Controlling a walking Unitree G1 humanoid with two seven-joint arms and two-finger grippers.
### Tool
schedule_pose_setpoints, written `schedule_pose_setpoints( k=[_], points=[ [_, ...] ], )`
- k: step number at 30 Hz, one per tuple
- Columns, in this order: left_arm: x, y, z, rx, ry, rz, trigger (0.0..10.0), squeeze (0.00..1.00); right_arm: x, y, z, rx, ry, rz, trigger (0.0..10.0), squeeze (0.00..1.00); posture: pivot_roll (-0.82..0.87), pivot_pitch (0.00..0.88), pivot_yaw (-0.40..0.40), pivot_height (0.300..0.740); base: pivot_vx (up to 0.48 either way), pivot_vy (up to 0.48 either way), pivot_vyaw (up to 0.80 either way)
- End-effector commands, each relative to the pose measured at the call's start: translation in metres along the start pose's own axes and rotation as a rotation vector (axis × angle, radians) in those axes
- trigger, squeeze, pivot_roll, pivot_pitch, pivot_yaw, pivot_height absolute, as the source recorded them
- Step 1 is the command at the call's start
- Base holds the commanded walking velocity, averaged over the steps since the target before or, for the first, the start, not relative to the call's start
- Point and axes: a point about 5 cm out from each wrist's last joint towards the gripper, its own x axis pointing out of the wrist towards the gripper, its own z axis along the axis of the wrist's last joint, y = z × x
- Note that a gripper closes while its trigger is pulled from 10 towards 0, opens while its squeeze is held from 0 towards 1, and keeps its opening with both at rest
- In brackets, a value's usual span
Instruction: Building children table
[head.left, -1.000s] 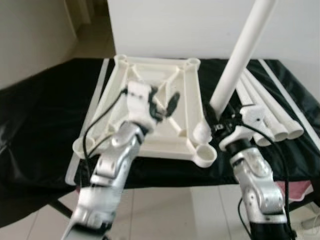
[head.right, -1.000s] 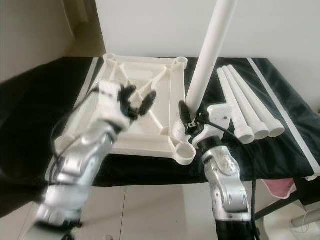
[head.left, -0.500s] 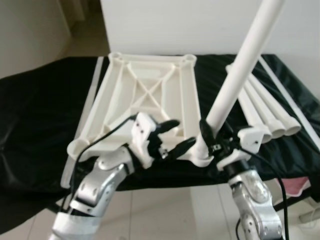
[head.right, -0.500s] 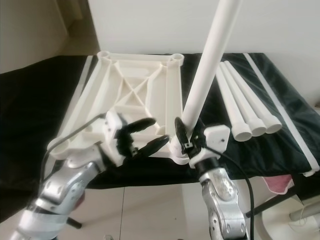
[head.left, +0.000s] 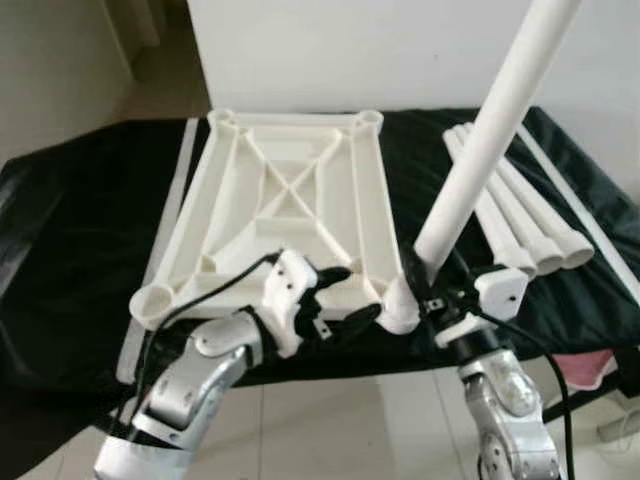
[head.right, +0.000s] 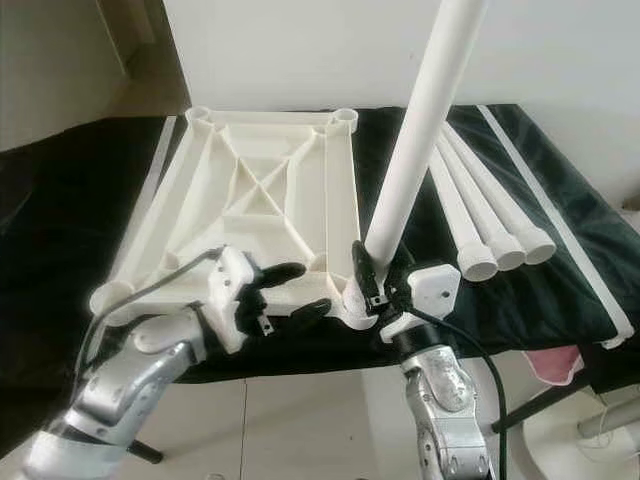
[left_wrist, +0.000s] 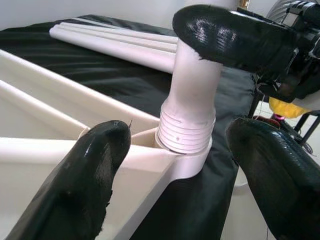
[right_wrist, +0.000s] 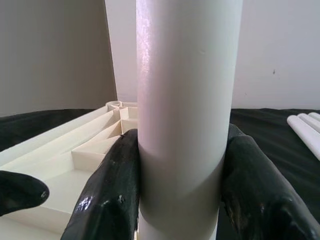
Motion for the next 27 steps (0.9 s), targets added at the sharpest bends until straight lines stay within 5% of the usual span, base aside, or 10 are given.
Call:
schedule_pose_setpoints(
  k=[1, 11, 27],
  points=[
    [-0.003, -0.004, -0.003, 0.009, 0.022, -0.051, 10.0, 0.00, -0.011, -0.003, -0.018, -0.050, 0.089, 0.017, 10.0, 0.00, -0.05, 0.078, 0.002, 0.740, 0.000, 0.000, 0.00],
    [-0.004, 0.002, -0.001, 0.034, 0.026, -0.024, 10.0, 0.00, -0.021, 0.001, -0.029, -0.113, 0.114, 0.114, 10.0, 0.00, -0.04, 0.076, 0.002, 0.740, 0.000, 0.000, 0.00],
    [-0.004, 0.000, -0.001, 0.044, 0.037, -0.027, 10.0, 0.00, -0.034, 0.014, -0.044, -0.092, 0.143, 0.222, 10.0, 0.00, -0.04, 0.064, 0.005, 0.740, 0.000, 0.000, 0.00]
  ],
)
